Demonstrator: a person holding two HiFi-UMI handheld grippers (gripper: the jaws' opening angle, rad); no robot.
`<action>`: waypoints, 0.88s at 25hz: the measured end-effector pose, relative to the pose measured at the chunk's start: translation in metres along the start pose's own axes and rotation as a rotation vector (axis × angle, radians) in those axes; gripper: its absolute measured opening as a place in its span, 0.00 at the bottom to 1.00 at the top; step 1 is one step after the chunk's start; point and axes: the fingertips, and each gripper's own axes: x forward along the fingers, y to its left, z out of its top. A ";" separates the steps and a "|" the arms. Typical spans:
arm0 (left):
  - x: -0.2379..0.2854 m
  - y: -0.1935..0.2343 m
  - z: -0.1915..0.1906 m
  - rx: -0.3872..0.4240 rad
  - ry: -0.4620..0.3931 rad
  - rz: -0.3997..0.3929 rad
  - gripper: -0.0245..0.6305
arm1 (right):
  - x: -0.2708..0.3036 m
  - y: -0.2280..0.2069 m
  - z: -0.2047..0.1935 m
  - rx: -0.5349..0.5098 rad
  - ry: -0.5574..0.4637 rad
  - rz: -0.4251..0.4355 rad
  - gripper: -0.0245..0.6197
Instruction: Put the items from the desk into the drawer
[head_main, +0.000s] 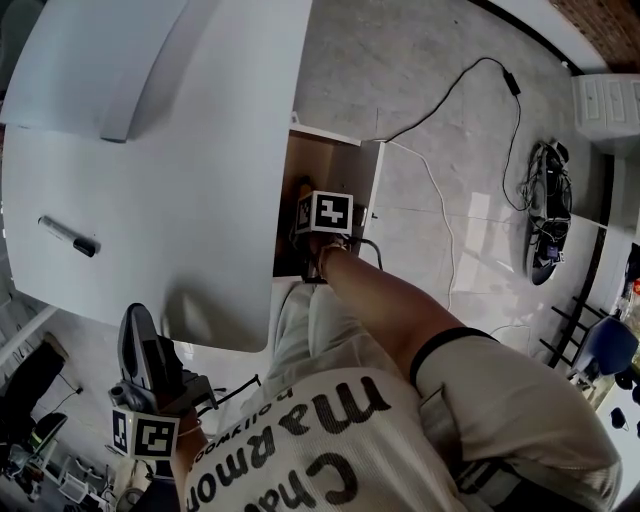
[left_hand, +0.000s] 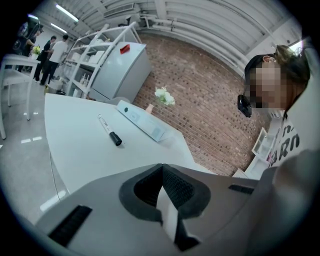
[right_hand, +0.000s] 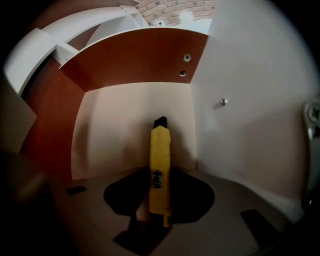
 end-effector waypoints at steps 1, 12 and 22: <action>0.000 0.000 -0.001 -0.005 0.000 0.001 0.04 | 0.002 0.000 -0.001 0.004 0.002 0.007 0.24; -0.005 -0.007 0.004 -0.021 -0.031 0.006 0.04 | -0.003 -0.011 -0.003 0.021 0.018 -0.031 0.24; -0.015 -0.015 0.004 -0.029 -0.051 0.005 0.04 | -0.008 -0.010 -0.009 0.066 0.039 -0.027 0.29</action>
